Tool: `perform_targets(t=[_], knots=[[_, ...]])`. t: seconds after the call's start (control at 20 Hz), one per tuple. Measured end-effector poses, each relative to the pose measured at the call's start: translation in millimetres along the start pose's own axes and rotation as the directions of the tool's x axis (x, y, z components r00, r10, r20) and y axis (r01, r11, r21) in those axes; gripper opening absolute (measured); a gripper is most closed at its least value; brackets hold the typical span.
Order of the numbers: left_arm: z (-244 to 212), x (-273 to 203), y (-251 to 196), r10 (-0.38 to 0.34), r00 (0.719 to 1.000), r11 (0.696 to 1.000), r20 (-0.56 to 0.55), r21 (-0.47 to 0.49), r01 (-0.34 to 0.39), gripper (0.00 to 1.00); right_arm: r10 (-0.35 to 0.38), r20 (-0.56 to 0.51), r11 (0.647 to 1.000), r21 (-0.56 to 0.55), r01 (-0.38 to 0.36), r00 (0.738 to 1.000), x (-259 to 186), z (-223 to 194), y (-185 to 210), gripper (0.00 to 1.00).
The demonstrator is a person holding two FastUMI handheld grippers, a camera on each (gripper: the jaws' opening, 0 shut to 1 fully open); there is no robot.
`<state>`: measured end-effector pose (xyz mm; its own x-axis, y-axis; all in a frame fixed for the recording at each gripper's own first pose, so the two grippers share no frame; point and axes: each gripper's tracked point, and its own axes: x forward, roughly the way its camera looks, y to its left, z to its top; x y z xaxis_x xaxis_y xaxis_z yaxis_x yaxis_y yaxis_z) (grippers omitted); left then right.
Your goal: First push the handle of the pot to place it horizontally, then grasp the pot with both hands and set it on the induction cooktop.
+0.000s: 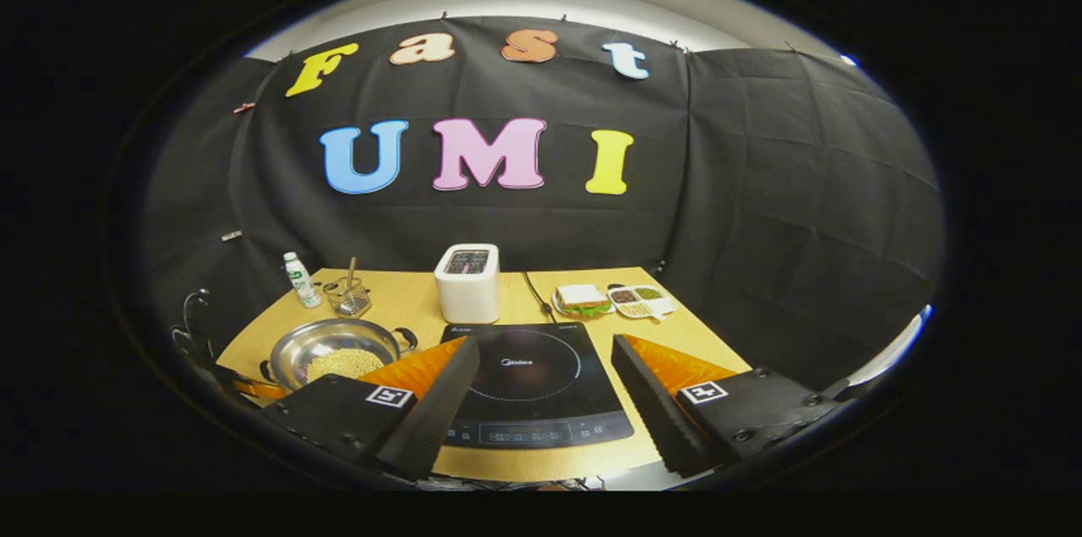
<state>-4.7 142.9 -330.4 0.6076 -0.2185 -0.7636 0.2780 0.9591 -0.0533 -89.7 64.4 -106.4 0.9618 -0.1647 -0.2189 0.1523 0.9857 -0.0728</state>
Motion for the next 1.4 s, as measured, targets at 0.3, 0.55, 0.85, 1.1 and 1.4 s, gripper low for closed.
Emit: perform_targets(t=[0.3, 0.55, 0.85, 1.1, 1.4], knots=[[2, 10, 11, 0.006, 0.999, 0.999, -0.035, -0.048, -0.008, 0.05, 0.002, 0.002, 1.000, 0.020, -0.002, 1.000, 5, 4, 2, 0.99], [3, 8, 7, -0.008, 0.999, 0.999, -0.054, -0.045, 0.005, 0.05, 0.016, -0.005, 1.000, 0.026, -0.016, 1.000, 11, 5, 10, 0.99], [9, 10, 5, -0.006, 0.997, 1.000, -0.082, -0.027, 0.004, 0.05, 0.022, 0.002, 1.000, 0.019, -0.022, 1.000, 11, 4, 13, 0.99], [17, 14, 19, 0.027, 0.995, 1.000, -0.091, 0.002, -0.027, 0.05, -0.002, -0.009, 0.999, 0.039, 0.002, 1.000, 14, -1, 3, 0.99], [25, 15, 39, 0.056, 0.994, 0.998, -0.091, 0.002, -0.056, 0.05, -0.008, -0.041, 0.999, 0.039, 0.010, 0.999, 19, -11, 2, 0.99]])
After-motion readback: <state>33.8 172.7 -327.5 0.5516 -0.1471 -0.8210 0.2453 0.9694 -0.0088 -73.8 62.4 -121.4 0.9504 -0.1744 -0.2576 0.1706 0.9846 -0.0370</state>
